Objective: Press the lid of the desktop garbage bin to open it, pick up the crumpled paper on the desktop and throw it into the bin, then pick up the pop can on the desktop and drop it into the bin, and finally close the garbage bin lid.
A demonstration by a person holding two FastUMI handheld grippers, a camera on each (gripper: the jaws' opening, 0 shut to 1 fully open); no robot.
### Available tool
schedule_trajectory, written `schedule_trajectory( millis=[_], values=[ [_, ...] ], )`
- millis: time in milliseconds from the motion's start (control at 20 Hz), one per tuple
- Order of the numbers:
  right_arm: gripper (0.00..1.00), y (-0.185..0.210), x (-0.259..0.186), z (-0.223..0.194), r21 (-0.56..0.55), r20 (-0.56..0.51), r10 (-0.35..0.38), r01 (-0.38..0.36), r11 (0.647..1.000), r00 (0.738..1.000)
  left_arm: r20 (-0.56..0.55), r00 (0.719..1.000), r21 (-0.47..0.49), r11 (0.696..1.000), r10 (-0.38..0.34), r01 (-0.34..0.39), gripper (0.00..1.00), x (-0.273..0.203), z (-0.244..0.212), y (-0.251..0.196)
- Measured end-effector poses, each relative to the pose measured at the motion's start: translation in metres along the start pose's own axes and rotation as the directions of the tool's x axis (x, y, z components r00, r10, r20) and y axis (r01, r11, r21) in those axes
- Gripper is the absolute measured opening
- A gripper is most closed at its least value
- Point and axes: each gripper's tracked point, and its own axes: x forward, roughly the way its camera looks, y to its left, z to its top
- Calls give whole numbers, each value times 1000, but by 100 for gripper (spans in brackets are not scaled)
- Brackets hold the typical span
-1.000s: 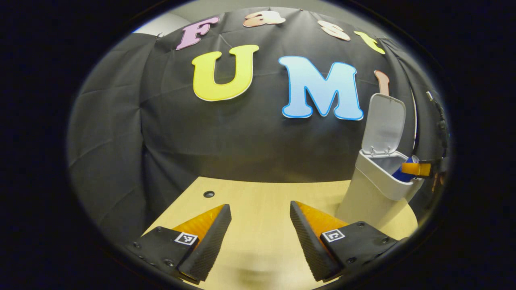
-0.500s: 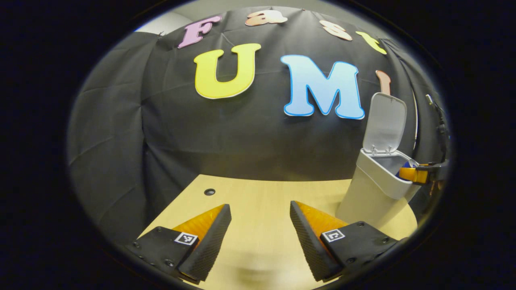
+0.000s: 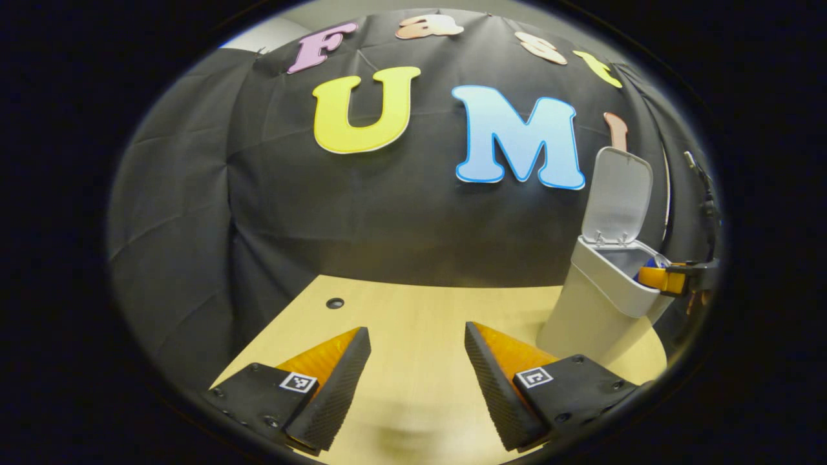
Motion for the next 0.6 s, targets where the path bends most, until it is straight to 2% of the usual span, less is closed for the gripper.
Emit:
schedule_trajectory(
  millis=[200, 250, 300, 350, 400, 550, 600],
  values=[
    [85, 0, -1, 1, 0, 8, -1, 1, 1000, 1000, -7, 1000, 0, 1000, -4, 4, 96, -1, -3, -2],
    [85, 0, -1, 1, 0, 10, -1, 1, 1000, 1000, -8, 1000, 1, 1000, -4, 4, 99, -1, -4, -2],
    [85, 0, -1, 1, 1, 13, -1, 1, 1000, 1000, -11, 1000, 3, 1000, -4, 4, 96, -1, -5, -2],
    [86, 1, -1, 1, 1, 15, -1, 1, 1000, 1000, -13, 1000, 3, 1000, -3, 3, 99, -1, -5, -2],
    [86, 1, -1, 1, 1, 18, 1, -1, 1000, 1000, -14, 1000, 4, 1000, -3, 3, 96, 0, -6, -2],
    [86, 2, 0, 3, 2, 34, 5, -5, 1000, 999, -13, 1000, 0, 1000, -6, 6, 96, 0, -5, -3],
    [86, 2, -1, 3, 2, 39, 5, -5, 1000, 999, -14, 1000, 2, 1000, -6, 6, 99, 0, -6, -3]
  ],
)
